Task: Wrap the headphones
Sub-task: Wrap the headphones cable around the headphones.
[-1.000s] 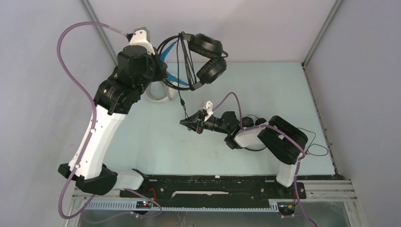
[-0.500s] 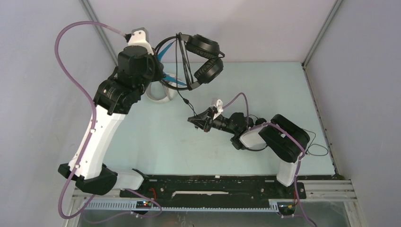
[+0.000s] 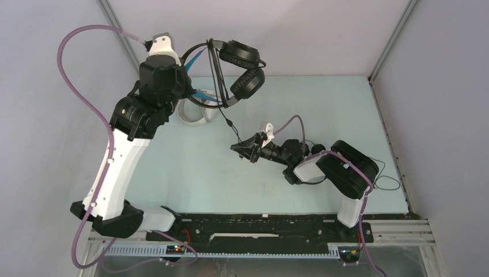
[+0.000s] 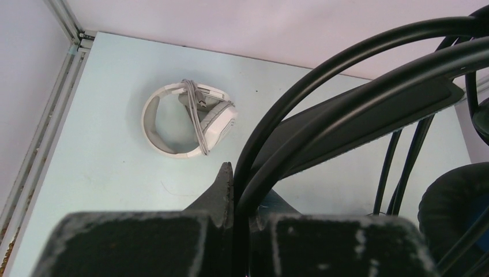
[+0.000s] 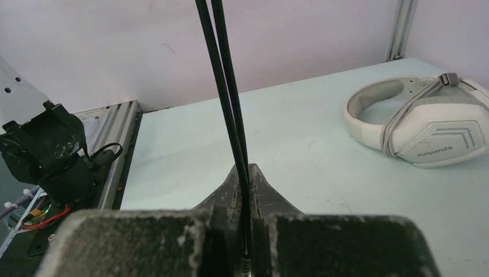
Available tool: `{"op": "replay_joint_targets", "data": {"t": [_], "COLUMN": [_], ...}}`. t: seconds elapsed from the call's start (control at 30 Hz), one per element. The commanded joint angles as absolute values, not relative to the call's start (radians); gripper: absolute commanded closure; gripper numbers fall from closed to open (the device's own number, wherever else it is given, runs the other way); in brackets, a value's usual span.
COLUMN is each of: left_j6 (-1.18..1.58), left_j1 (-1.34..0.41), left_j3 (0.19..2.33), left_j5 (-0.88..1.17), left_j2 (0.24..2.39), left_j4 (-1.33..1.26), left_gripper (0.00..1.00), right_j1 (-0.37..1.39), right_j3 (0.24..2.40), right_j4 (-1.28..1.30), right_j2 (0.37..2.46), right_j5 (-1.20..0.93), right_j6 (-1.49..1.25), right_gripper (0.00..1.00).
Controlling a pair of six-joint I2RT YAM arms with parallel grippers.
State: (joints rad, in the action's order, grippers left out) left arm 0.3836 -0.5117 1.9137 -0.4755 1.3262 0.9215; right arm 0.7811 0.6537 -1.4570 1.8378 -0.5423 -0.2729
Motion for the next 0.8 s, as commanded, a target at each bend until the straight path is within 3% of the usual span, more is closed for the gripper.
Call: {"op": "replay_joint_targets", "data": {"t": [0.0,0.43,0.77], "left_j6": [0.445,0.486,0.391], "left_j1": [-0.499,-0.425,-0.425], "left_j3": [2.009,1.990,1.924], "left_j5": [-0.487,-0.445,-0.079], "left_j2": [1.289,1.289,1.283], "left_j4": [0.787,0.803,0.743], "left_gripper": [1.00,1.00,1.00], "right_j1": [0.772,0.749,0.617], "right_j3": [0.622,0.597,0.614], "right_j4": [-1.479,-1.507,-1.490], "right_j2": [1.822,1.815,1.814], "right_j5": [-0.503,-0.467,-0.540], "right_j6": [-0.255,-0.252,-0.394], "right_gripper": [1.00,1.00,1.00]}}
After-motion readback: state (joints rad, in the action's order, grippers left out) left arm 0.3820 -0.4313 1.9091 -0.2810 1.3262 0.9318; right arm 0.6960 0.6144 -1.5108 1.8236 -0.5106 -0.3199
